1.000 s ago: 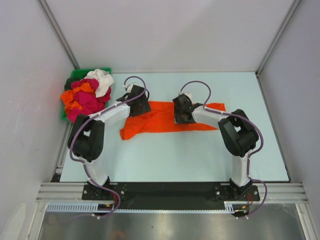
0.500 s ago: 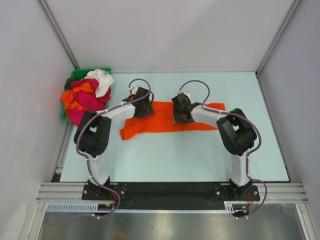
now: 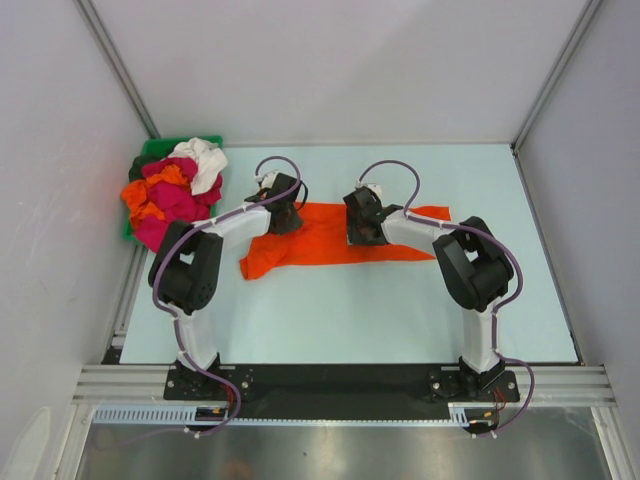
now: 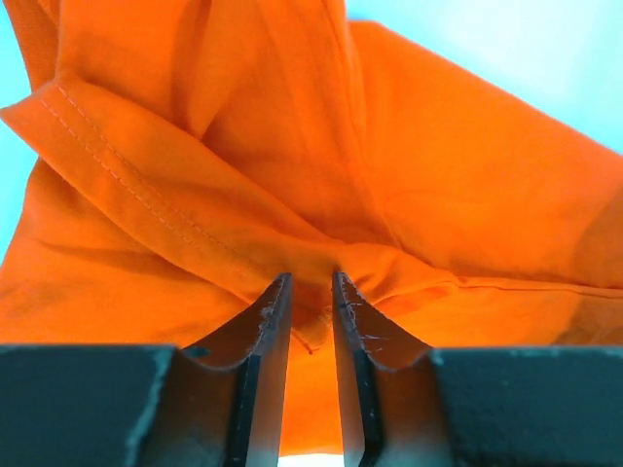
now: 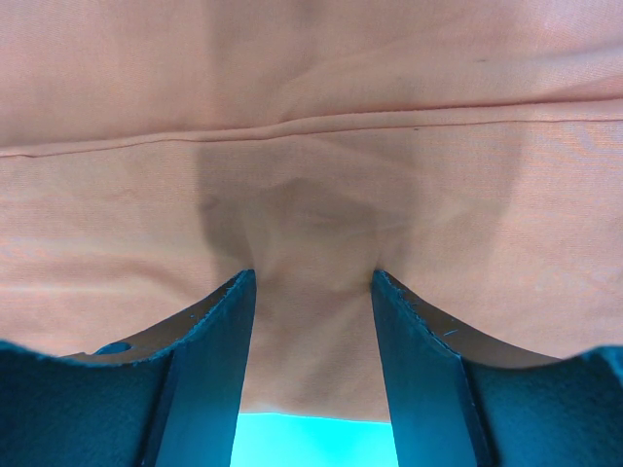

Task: Fold and stack the t-shirts
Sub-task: Fold the other side of the tshirt into a rectangle

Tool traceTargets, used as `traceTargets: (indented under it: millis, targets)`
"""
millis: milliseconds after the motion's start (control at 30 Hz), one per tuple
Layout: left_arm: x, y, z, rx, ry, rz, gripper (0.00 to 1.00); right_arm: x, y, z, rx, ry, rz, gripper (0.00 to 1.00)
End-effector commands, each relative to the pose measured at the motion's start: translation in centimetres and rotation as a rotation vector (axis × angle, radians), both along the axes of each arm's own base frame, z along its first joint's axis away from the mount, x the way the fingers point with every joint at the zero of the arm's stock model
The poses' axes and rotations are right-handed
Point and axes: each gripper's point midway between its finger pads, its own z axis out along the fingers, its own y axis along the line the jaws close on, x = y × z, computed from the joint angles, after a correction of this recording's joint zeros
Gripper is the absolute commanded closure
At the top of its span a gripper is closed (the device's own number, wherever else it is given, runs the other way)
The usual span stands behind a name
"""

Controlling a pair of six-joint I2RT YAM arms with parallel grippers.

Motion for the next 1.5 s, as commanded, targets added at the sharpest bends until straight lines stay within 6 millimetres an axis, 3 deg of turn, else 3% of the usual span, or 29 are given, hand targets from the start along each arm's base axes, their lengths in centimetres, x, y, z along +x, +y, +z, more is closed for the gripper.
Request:
traceTargets:
  millis: [0, 33, 67, 100, 167, 700, 833, 1100, 1133, 1200, 1467]
  targets:
    - [1.5, -0.3, 2.4, -0.027, -0.065, 0.032, 0.70, 0.8, 0.3, -0.1, 0.013, -0.007, -0.010, 0.43]
    - [1.4, -0.3, 2.8, -0.028, -0.071, 0.033, 0.65, 0.8, 0.4, -0.1, 0.014, -0.008, -0.010, 0.43]
    - [1.4, -0.2, 2.9, -0.029, -0.073, 0.035, 0.50, 0.7, 0.3, -0.2, 0.013, -0.005, -0.009, 0.43]
    - [1.4, -0.1, 3.2, -0.026, -0.080, 0.037, 0.42, 0.7, 0.3, -0.2, 0.014, -0.006, -0.009, 0.44]
    - [1.2, 0.0, 3.9, -0.030, -0.092, 0.040, 0.36, 0.7, 0.3, -0.2, 0.014, -0.005, -0.011, 0.43]
    - [-1.0, -0.9, 1.8, -0.074, -0.033, 0.047, 0.42, 0.5, 0.4, -0.7, 0.010, 0.005, -0.008, 0.44]
    - [-0.5, -0.8, 1.2, -0.059, -0.029, 0.048, 0.47, 0.7, 0.4, -0.6, 0.009, 0.003, -0.009, 0.44]
    - [0.4, -0.7, 1.2, -0.053, -0.035, 0.059, 0.80, 0.5, 0.2, -0.9, 0.003, 0.010, -0.011, 0.44]
    - [0.5, -0.5, 1.2, -0.049, -0.038, 0.064, 0.90, 0.5, 0.1, -0.9, 0.002, 0.009, -0.012, 0.44]
    - [0.6, -0.5, 1.6, -0.047, -0.044, 0.064, 1.00, 0.6, 0.1, -1.0, 0.001, 0.010, -0.014, 0.44]
    - [3.7, -0.2, 4.6, -0.015, -0.109, 0.060, 1.00, 0.5, 0.2, -1.0, 0.003, 0.013, -0.015, 0.44]
